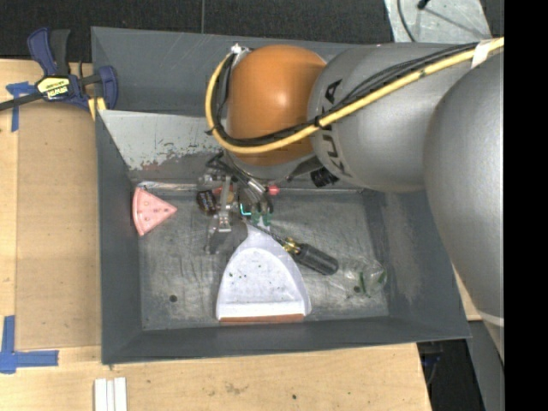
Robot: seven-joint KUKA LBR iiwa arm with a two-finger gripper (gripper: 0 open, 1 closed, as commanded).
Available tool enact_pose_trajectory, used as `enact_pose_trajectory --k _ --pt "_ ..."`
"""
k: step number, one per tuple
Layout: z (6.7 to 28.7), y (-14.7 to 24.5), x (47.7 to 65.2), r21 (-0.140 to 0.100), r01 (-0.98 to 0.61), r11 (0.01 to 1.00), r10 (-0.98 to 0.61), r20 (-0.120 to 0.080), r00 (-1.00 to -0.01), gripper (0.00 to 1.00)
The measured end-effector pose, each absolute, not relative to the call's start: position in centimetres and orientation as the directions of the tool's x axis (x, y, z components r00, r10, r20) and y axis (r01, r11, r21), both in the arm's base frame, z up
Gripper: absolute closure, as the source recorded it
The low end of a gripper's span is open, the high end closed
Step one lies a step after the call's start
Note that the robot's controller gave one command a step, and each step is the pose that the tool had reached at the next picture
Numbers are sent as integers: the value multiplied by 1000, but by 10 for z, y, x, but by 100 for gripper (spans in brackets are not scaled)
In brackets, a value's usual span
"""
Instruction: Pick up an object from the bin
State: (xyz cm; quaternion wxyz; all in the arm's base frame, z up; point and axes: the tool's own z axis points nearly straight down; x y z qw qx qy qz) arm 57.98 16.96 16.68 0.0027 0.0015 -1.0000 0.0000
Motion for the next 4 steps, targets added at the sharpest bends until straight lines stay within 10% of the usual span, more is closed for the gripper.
enact_pose_trajectory --k 2,4 --pt "156 156 585 3 -70 998 -70 -10 -998 0" --pt "89 87 591 4 -12 1000 -12 -3 -1000 0"
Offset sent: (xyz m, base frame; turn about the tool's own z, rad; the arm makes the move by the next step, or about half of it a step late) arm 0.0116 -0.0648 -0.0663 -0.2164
